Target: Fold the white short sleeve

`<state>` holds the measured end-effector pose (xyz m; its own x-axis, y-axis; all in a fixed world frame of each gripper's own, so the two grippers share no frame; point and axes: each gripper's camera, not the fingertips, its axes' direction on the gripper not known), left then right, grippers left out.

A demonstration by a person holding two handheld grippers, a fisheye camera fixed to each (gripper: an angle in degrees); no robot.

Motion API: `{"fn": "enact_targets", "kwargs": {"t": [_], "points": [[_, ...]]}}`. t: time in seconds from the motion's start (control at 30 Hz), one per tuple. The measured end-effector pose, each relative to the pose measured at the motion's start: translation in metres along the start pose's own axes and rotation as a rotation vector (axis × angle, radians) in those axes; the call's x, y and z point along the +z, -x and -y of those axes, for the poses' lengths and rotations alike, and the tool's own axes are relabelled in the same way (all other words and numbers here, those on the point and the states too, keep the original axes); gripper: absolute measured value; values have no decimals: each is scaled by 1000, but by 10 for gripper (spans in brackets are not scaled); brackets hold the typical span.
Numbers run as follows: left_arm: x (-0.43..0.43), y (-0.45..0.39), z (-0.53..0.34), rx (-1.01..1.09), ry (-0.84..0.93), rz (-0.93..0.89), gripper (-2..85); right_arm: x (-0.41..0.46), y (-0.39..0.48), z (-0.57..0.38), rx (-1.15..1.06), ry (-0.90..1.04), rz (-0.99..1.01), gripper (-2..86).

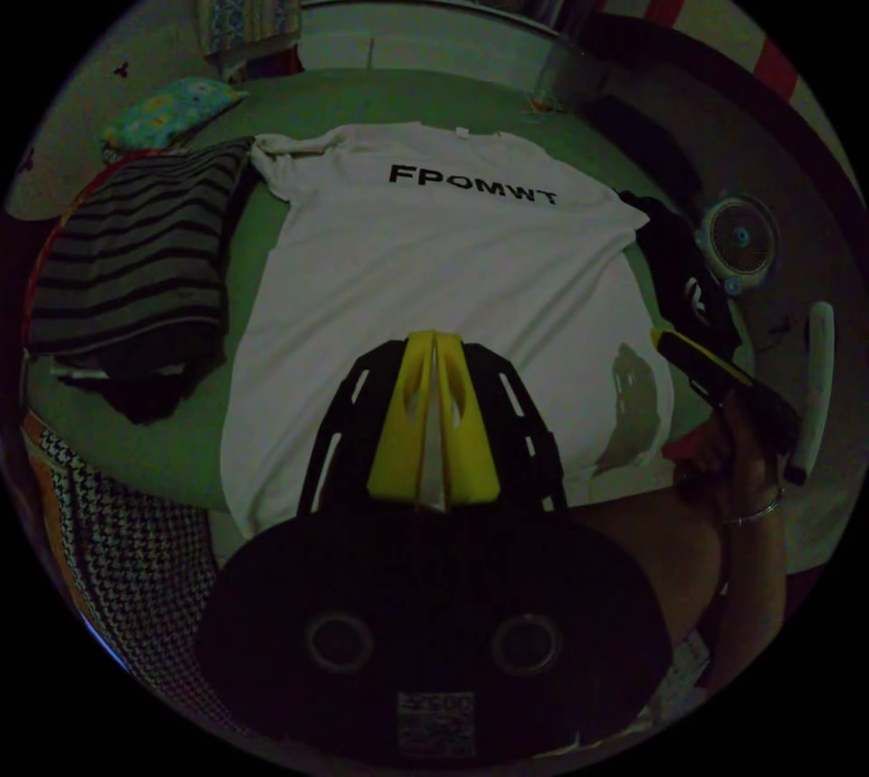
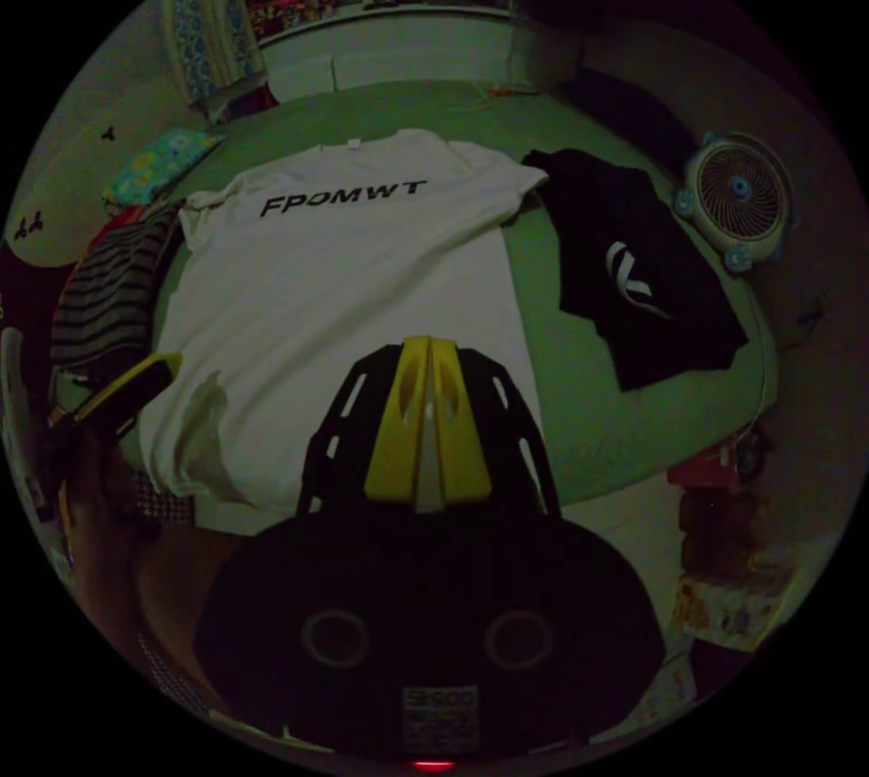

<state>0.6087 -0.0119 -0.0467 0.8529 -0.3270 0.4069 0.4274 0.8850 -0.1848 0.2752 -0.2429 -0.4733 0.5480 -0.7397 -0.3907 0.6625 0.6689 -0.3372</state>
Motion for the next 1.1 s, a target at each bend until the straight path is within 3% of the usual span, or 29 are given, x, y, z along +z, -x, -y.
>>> {"fn": "enact_targets", "kwargs": {"t": [0.6, 0.87, 1.1], "points": [[13, 77, 1, -39, 8, 34, 15, -1, -24, 8, -18, -4, -25, -12], [14, 136, -4, -51, -12, 81, 61, -6, -43, 2, -185, -64, -110, 5], [14, 200, -13, -136, -63, 96, 111, -3, -79, -2, -226, -54, 50, 78]]}}
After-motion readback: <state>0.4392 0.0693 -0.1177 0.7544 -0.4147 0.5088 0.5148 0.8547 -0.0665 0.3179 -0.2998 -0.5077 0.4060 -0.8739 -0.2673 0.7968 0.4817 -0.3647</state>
